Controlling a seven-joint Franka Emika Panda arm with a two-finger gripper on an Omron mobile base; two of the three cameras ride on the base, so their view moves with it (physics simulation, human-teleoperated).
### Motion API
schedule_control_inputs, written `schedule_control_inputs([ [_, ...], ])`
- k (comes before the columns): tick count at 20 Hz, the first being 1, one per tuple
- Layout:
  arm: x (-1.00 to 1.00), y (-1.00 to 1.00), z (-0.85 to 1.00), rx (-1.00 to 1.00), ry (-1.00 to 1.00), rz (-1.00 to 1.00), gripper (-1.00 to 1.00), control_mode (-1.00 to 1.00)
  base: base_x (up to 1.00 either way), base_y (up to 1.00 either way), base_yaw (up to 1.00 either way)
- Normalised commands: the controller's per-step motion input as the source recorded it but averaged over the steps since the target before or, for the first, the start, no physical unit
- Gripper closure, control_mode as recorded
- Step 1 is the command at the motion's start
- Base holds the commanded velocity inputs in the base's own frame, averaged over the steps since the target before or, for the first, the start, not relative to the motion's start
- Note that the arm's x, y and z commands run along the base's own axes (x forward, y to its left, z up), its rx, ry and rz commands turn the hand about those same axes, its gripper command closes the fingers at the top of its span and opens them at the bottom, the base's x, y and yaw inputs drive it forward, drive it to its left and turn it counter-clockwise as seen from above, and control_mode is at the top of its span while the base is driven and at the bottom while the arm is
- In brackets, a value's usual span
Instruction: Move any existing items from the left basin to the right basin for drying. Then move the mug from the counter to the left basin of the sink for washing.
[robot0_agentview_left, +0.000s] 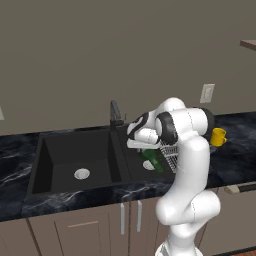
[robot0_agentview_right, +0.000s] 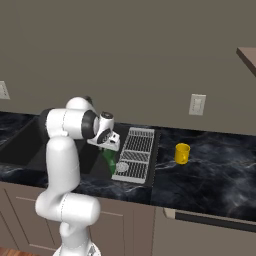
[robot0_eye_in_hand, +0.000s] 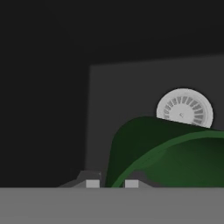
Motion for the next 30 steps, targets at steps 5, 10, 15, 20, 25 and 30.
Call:
schedule_control_inputs([
  [5, 0.10, 0.00, -0.17, 0.00, 0.00, 0.00, 1.00, -1.00, 0.00, 0.00, 0.00],
  [10, 0.09, 0.00, -0.19, 0.00, 0.00, 0.00, 1.00, -1.00, 0.00, 0.00, 0.00],
  [15, 0.07, 0.00, -0.19, 0.00, 0.00, 0.00, 1.00, -1.00, 0.00, 0.00, 0.00],
  [20, 0.04, 0.00, -0.16, 0.00, 0.00, 0.00, 1.00, -1.00, 0.00, 0.00, 0.00],
  [25, 0.07, 0.00, -0.13, 0.00, 0.00, 0.00, 1.00, -1.00, 0.00, 0.00, 0.00],
  [30, 0.10, 0.00, -0.12, 0.00, 0.00, 0.00, 1.00, -1.00, 0.00, 0.00, 0.00],
])
